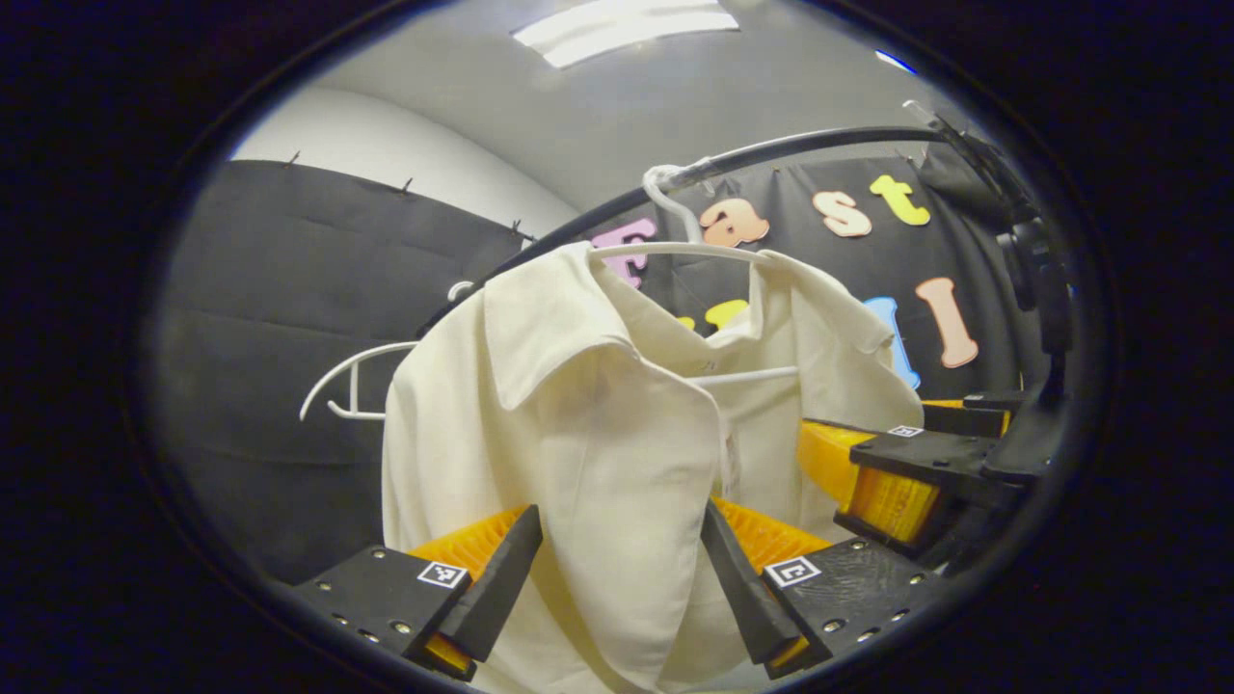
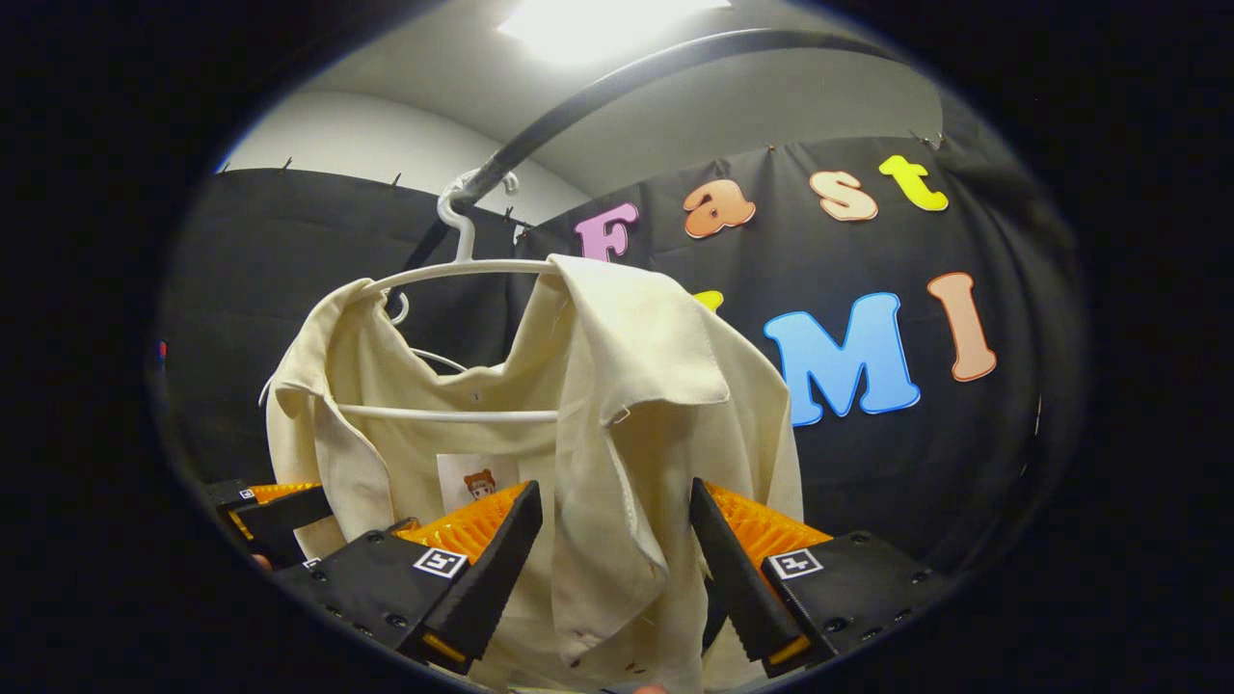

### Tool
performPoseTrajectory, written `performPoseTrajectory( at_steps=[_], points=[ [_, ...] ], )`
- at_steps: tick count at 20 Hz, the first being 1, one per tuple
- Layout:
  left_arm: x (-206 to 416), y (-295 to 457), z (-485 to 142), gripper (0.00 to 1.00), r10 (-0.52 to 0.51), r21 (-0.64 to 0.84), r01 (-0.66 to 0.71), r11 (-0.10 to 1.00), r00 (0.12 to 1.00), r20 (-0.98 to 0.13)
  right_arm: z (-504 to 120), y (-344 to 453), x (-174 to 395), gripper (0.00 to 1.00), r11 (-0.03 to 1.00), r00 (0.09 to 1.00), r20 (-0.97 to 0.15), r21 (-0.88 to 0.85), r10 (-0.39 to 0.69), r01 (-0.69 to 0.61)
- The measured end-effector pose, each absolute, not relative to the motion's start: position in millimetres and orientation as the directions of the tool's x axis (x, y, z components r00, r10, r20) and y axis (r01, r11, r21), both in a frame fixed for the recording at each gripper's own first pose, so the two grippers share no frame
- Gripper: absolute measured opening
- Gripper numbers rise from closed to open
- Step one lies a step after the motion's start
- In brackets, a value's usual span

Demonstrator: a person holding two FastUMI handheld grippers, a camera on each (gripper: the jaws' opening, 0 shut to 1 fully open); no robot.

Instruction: Grasp the clothes on the hanger with both hands and then place them into the laundry hamper below.

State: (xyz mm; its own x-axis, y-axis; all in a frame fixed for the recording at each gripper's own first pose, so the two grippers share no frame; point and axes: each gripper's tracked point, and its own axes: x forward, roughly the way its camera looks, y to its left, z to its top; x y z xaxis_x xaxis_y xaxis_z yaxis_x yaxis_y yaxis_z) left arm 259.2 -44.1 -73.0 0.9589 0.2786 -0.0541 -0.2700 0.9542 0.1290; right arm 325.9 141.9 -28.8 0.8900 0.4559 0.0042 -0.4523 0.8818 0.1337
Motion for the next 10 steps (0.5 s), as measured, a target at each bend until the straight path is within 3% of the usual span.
performPoseTrajectory(
  at_steps=[4, 7, 8, 9, 10],
  points=[
    [264.1, -34.5, -76.0, 0.94, 0.320, 0.153, -0.309, 0.939, 0.946, -0.056, -36.8, 149.7, 334.5, 0.97, 0.884, 0.890, -0.023, 0.130, 0.455, -0.449],
    [260.5, -24.2, -75.8, 0.72, 0.354, 0.156, -0.342, 0.927, 0.934, -0.055, -41.1, 151.8, 342.0, 0.97, 0.892, 0.899, -0.028, 0.148, 0.437, -0.428],
    [259.2, -21.8, -76.6, 0.62, 0.361, 0.156, -0.348, 0.925, 0.931, -0.063, -43.4, 151.4, 344.9, 0.92, 0.894, 0.902, -0.038, 0.152, 0.431, -0.421],
    [257.8, -20.1, -76.7, 0.62, 0.366, 0.157, -0.353, 0.923, 0.928, -0.067, -45.5, 155.1, 345.7, 0.81, 0.892, 0.899, -0.049, 0.160, 0.434, -0.422],
    [255.6, -17.8, -77.3, 0.63, 0.375, 0.159, -0.361, 0.919, 0.925, -0.065, -47.1, 158.3, 347.7, 0.78, 0.888, 0.894, -0.061, 0.166, 0.443, -0.429]
  ],
)
